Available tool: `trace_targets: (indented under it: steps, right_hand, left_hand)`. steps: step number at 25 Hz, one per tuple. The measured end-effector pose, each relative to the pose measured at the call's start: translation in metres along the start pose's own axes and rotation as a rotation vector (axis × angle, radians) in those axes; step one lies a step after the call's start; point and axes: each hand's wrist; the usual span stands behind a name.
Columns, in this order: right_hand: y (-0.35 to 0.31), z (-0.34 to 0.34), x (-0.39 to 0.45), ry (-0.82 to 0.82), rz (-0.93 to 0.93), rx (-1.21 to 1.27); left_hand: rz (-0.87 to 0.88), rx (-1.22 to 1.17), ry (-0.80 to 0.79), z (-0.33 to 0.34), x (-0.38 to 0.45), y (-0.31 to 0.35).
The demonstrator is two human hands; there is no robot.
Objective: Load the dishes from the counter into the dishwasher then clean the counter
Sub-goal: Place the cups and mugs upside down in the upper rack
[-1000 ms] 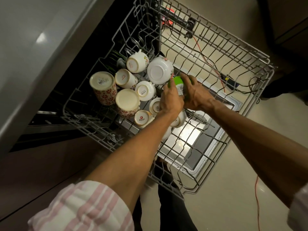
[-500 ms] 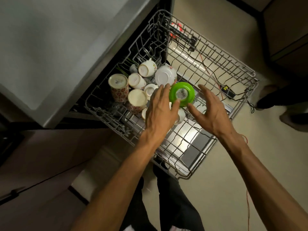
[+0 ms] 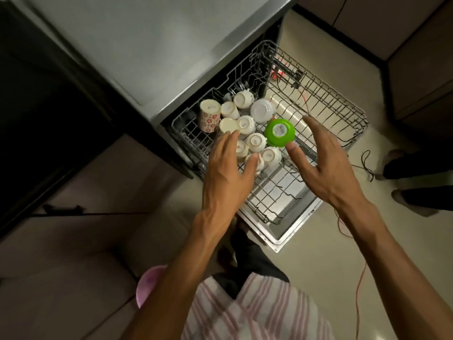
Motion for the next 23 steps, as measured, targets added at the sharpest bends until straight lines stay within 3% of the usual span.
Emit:
trace_targets:
  steps: [10,18,23]
  right_hand:
    - [-0.034,-0.039,-0.069,-0.015,-0.19,-0.077]
    - [0.012,-0.083,-0.085,-0.123,-0.326,-0.062]
    - [0.053,-0.124,-0.079,-0.215,-0.367,-0.012]
  left_hand:
    - [-0.005,-0.112,0.227,-0.01,-0.101,0.039]
    - [-0.088,0.037,0.376,0.04,-0.129,0.087]
    - [-0.202,0.001,0.467,0.092,-0.139,0.122]
Point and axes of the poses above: each hand's wrist, its own x-axis towards the middle knuckle, its own z-axis out of the palm, y = z × x, and after that the axes turned 4 degrees about -y, right-handed
